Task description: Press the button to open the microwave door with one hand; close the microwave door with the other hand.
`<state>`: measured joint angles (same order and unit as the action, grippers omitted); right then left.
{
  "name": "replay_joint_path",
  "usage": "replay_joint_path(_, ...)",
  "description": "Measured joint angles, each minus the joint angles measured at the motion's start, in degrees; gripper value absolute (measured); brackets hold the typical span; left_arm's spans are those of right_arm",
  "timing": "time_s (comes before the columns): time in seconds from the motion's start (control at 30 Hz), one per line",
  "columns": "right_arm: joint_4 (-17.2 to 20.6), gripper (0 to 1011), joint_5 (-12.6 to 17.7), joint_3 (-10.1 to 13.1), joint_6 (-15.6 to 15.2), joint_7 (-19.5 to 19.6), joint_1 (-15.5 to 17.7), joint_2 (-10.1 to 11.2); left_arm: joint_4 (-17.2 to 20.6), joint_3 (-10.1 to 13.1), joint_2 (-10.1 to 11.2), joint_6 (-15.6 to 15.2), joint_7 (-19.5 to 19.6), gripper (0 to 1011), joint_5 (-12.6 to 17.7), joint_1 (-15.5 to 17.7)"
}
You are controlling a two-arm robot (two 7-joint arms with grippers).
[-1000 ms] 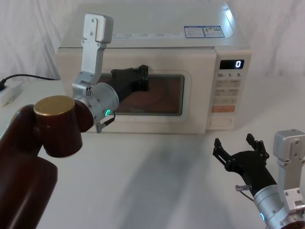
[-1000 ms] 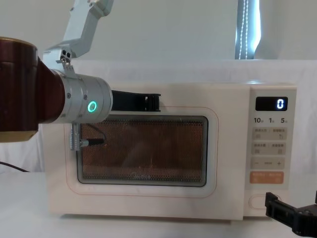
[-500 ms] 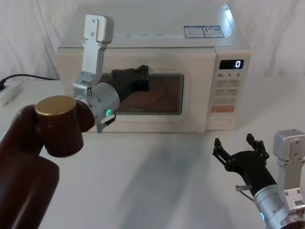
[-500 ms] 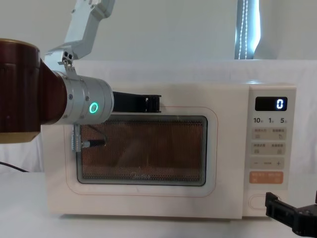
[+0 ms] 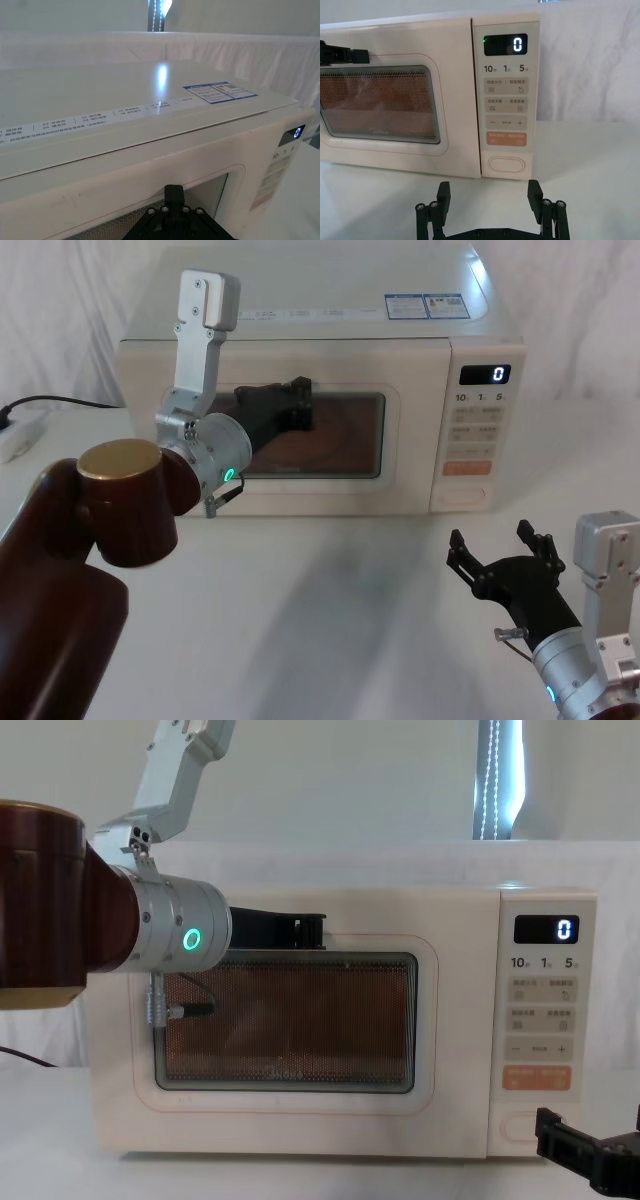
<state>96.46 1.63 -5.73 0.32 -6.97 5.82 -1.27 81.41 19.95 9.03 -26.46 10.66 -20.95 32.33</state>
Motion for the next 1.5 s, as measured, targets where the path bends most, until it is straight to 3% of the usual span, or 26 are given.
replay_joint_path(0.47,0.00,1002,0.00,0.00,0.00,0.00,-0.01,0.00,-0.17,-0.45,-0.59,0.16,0.02,0,0.63,0.00)
replay_joint_path(0.73,0.00,1002,0.00,0.00,0.00,0.00,-0.01,0.00,2.15,-0.94,-0.82,0.19,0.32,0,-0.09,-0.62)
replay_joint_path(1.17,0.00,1002,0.00,0.00,0.00,0.00,0.00,0.00,10.86,-1.78,0.08,-2.43,-1.51,0,-1.83,-4.81)
replay_joint_path(1.5,0.00,1002,0.00,0.00,0.00,0.00,0.00,0.00,22.69,-3.29,2.65,0.15,-5.70,0,1.12,-15.06)
